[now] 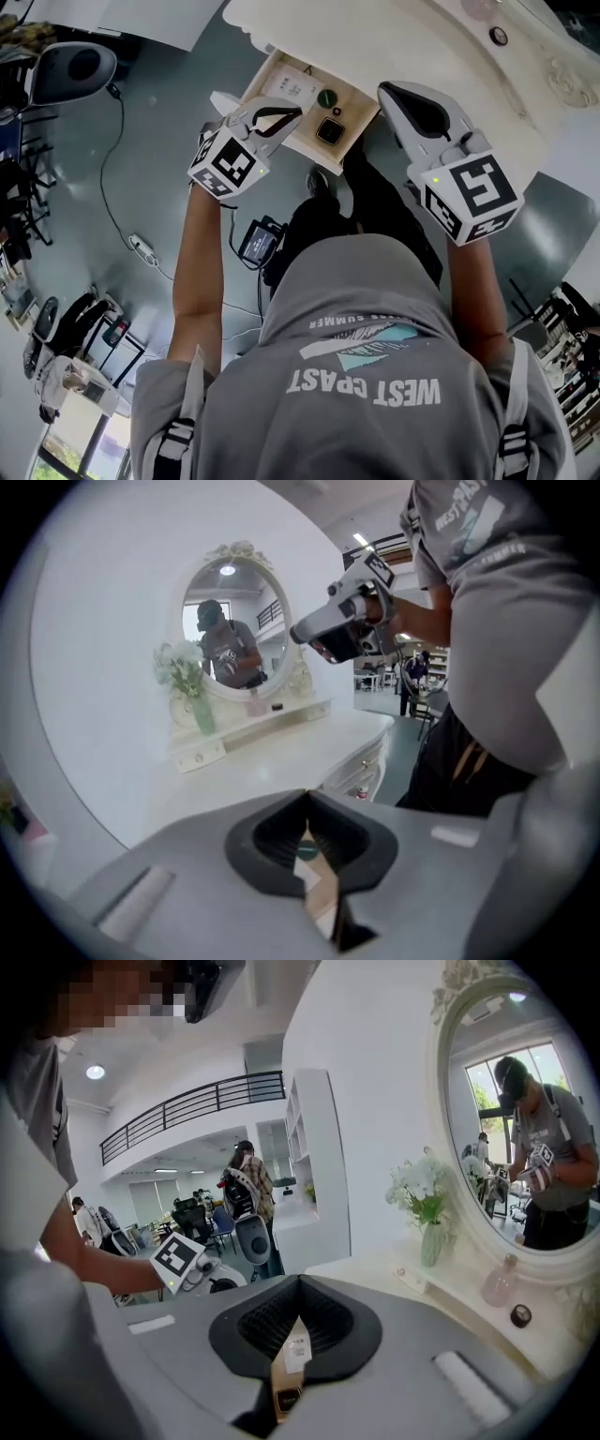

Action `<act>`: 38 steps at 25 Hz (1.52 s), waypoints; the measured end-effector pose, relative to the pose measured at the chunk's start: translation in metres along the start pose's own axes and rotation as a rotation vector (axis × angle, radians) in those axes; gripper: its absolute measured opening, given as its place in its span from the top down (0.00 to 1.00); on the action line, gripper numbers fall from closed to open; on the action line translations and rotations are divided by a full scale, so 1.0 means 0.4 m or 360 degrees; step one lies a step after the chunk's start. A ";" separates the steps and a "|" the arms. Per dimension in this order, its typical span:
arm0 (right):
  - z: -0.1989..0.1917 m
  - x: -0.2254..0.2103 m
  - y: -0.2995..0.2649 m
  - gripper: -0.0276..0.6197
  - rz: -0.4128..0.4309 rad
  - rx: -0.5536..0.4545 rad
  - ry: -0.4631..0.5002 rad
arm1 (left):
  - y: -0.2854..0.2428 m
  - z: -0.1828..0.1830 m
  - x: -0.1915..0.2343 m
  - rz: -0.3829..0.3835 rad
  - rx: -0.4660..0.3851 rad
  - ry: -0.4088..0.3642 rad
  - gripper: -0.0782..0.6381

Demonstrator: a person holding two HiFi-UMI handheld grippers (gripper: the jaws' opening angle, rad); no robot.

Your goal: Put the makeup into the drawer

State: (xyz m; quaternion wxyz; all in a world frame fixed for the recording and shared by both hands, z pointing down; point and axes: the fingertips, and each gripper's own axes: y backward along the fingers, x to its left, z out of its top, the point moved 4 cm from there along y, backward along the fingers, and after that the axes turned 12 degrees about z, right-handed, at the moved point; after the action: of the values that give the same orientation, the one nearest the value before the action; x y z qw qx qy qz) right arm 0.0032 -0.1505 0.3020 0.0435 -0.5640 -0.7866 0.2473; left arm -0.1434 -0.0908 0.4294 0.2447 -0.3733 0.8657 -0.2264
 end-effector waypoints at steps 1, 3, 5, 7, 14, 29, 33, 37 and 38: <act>0.015 0.011 0.006 0.95 -0.0002 -0.0013 0.0024 | 0.032 0.015 0.008 0.0051 -0.0014 -0.0008 0.89; 0.040 0.033 0.019 0.95 -0.0011 -0.0034 0.0068 | 0.096 0.046 0.022 0.0154 -0.0042 -0.0011 0.89; 0.060 0.060 0.036 0.95 -0.0021 -0.0051 0.0104 | 0.165 0.076 0.029 0.0260 -0.0062 0.0002 0.89; 0.080 0.087 0.053 0.95 -0.0032 -0.0064 0.0150 | 0.234 0.106 0.037 0.0370 -0.0085 0.0032 0.89; 0.179 0.168 0.122 0.96 -0.0088 -0.0135 0.0380 | 0.479 0.228 0.089 0.0805 -0.0239 0.0246 0.89; 0.196 0.281 0.230 0.96 -0.0165 -0.0224 0.0474 | 0.683 0.363 0.036 0.1044 -0.0405 0.0115 0.89; 0.175 0.294 0.237 0.96 -0.0176 -0.0229 0.0475 | 0.682 0.349 0.008 0.1035 -0.0413 0.0126 0.89; 0.223 0.310 0.247 0.96 -0.0176 -0.0210 0.0469 | 0.713 0.372 0.027 0.1017 -0.0401 0.0150 0.89; 0.243 0.316 0.252 0.96 -0.0177 -0.0202 0.0468 | 0.726 0.385 0.035 0.1010 -0.0400 0.0155 0.89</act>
State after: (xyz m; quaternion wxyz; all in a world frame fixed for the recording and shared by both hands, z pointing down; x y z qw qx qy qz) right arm 0.0113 -0.0445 0.1462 0.1361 -0.5513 -0.8159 0.1091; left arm -0.2162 0.0460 0.1392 0.2136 -0.1014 0.9705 -0.0482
